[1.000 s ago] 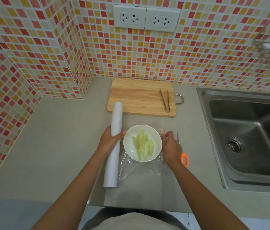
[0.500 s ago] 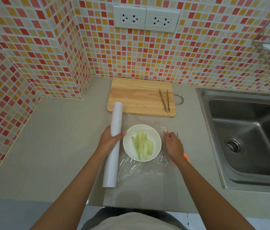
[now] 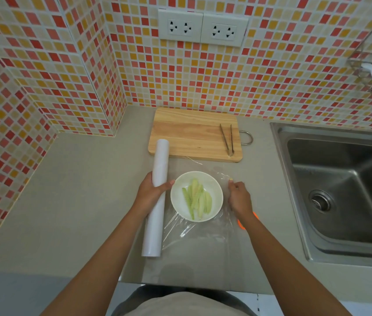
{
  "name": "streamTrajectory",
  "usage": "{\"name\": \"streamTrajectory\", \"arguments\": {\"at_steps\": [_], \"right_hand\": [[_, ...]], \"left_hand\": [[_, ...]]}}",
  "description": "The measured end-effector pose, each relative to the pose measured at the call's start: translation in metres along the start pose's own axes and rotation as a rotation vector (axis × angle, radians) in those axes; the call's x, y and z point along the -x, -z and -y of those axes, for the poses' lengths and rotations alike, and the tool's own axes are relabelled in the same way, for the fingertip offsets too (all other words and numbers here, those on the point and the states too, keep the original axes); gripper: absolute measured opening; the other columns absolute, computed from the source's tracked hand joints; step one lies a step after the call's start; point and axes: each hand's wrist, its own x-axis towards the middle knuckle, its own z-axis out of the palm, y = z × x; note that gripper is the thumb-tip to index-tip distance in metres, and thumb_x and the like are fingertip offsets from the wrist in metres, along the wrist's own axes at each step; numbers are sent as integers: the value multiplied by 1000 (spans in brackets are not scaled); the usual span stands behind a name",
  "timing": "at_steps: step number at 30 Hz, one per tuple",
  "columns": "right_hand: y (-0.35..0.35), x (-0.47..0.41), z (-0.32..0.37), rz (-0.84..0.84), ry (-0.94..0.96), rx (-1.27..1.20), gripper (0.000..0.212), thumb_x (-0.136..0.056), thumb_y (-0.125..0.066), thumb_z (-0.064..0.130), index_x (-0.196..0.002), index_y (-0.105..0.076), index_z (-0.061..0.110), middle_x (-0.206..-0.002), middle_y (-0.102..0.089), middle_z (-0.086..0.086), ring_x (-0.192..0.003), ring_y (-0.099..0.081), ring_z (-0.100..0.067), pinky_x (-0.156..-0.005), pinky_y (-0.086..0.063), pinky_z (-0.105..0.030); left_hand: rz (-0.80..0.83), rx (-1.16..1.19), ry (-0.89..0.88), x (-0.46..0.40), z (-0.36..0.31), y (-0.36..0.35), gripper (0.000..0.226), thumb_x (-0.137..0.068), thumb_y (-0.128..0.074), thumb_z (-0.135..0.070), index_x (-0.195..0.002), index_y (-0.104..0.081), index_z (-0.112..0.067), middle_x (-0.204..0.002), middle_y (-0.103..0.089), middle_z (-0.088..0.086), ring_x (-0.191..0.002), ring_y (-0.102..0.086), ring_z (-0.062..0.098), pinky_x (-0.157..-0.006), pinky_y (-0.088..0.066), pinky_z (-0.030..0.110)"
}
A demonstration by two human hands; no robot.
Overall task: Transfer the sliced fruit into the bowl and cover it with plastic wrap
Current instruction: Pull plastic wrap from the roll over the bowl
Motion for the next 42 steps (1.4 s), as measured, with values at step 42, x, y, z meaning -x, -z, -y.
{"name": "streamTrajectory", "arguments": {"at_steps": [42], "right_hand": [[-36, 43, 26, 47, 260, -449, 34, -102, -37, 19, -122, -64, 12, -123, -65, -2, -121, -56, -18, -112, -35, -42]], "left_hand": [[-4, -19, -29, 1, -9, 6, 41, -74, -80, -29, -109, -62, -17, -92, -66, -1, -76, -62, 17, -63, -48, 27]]}}
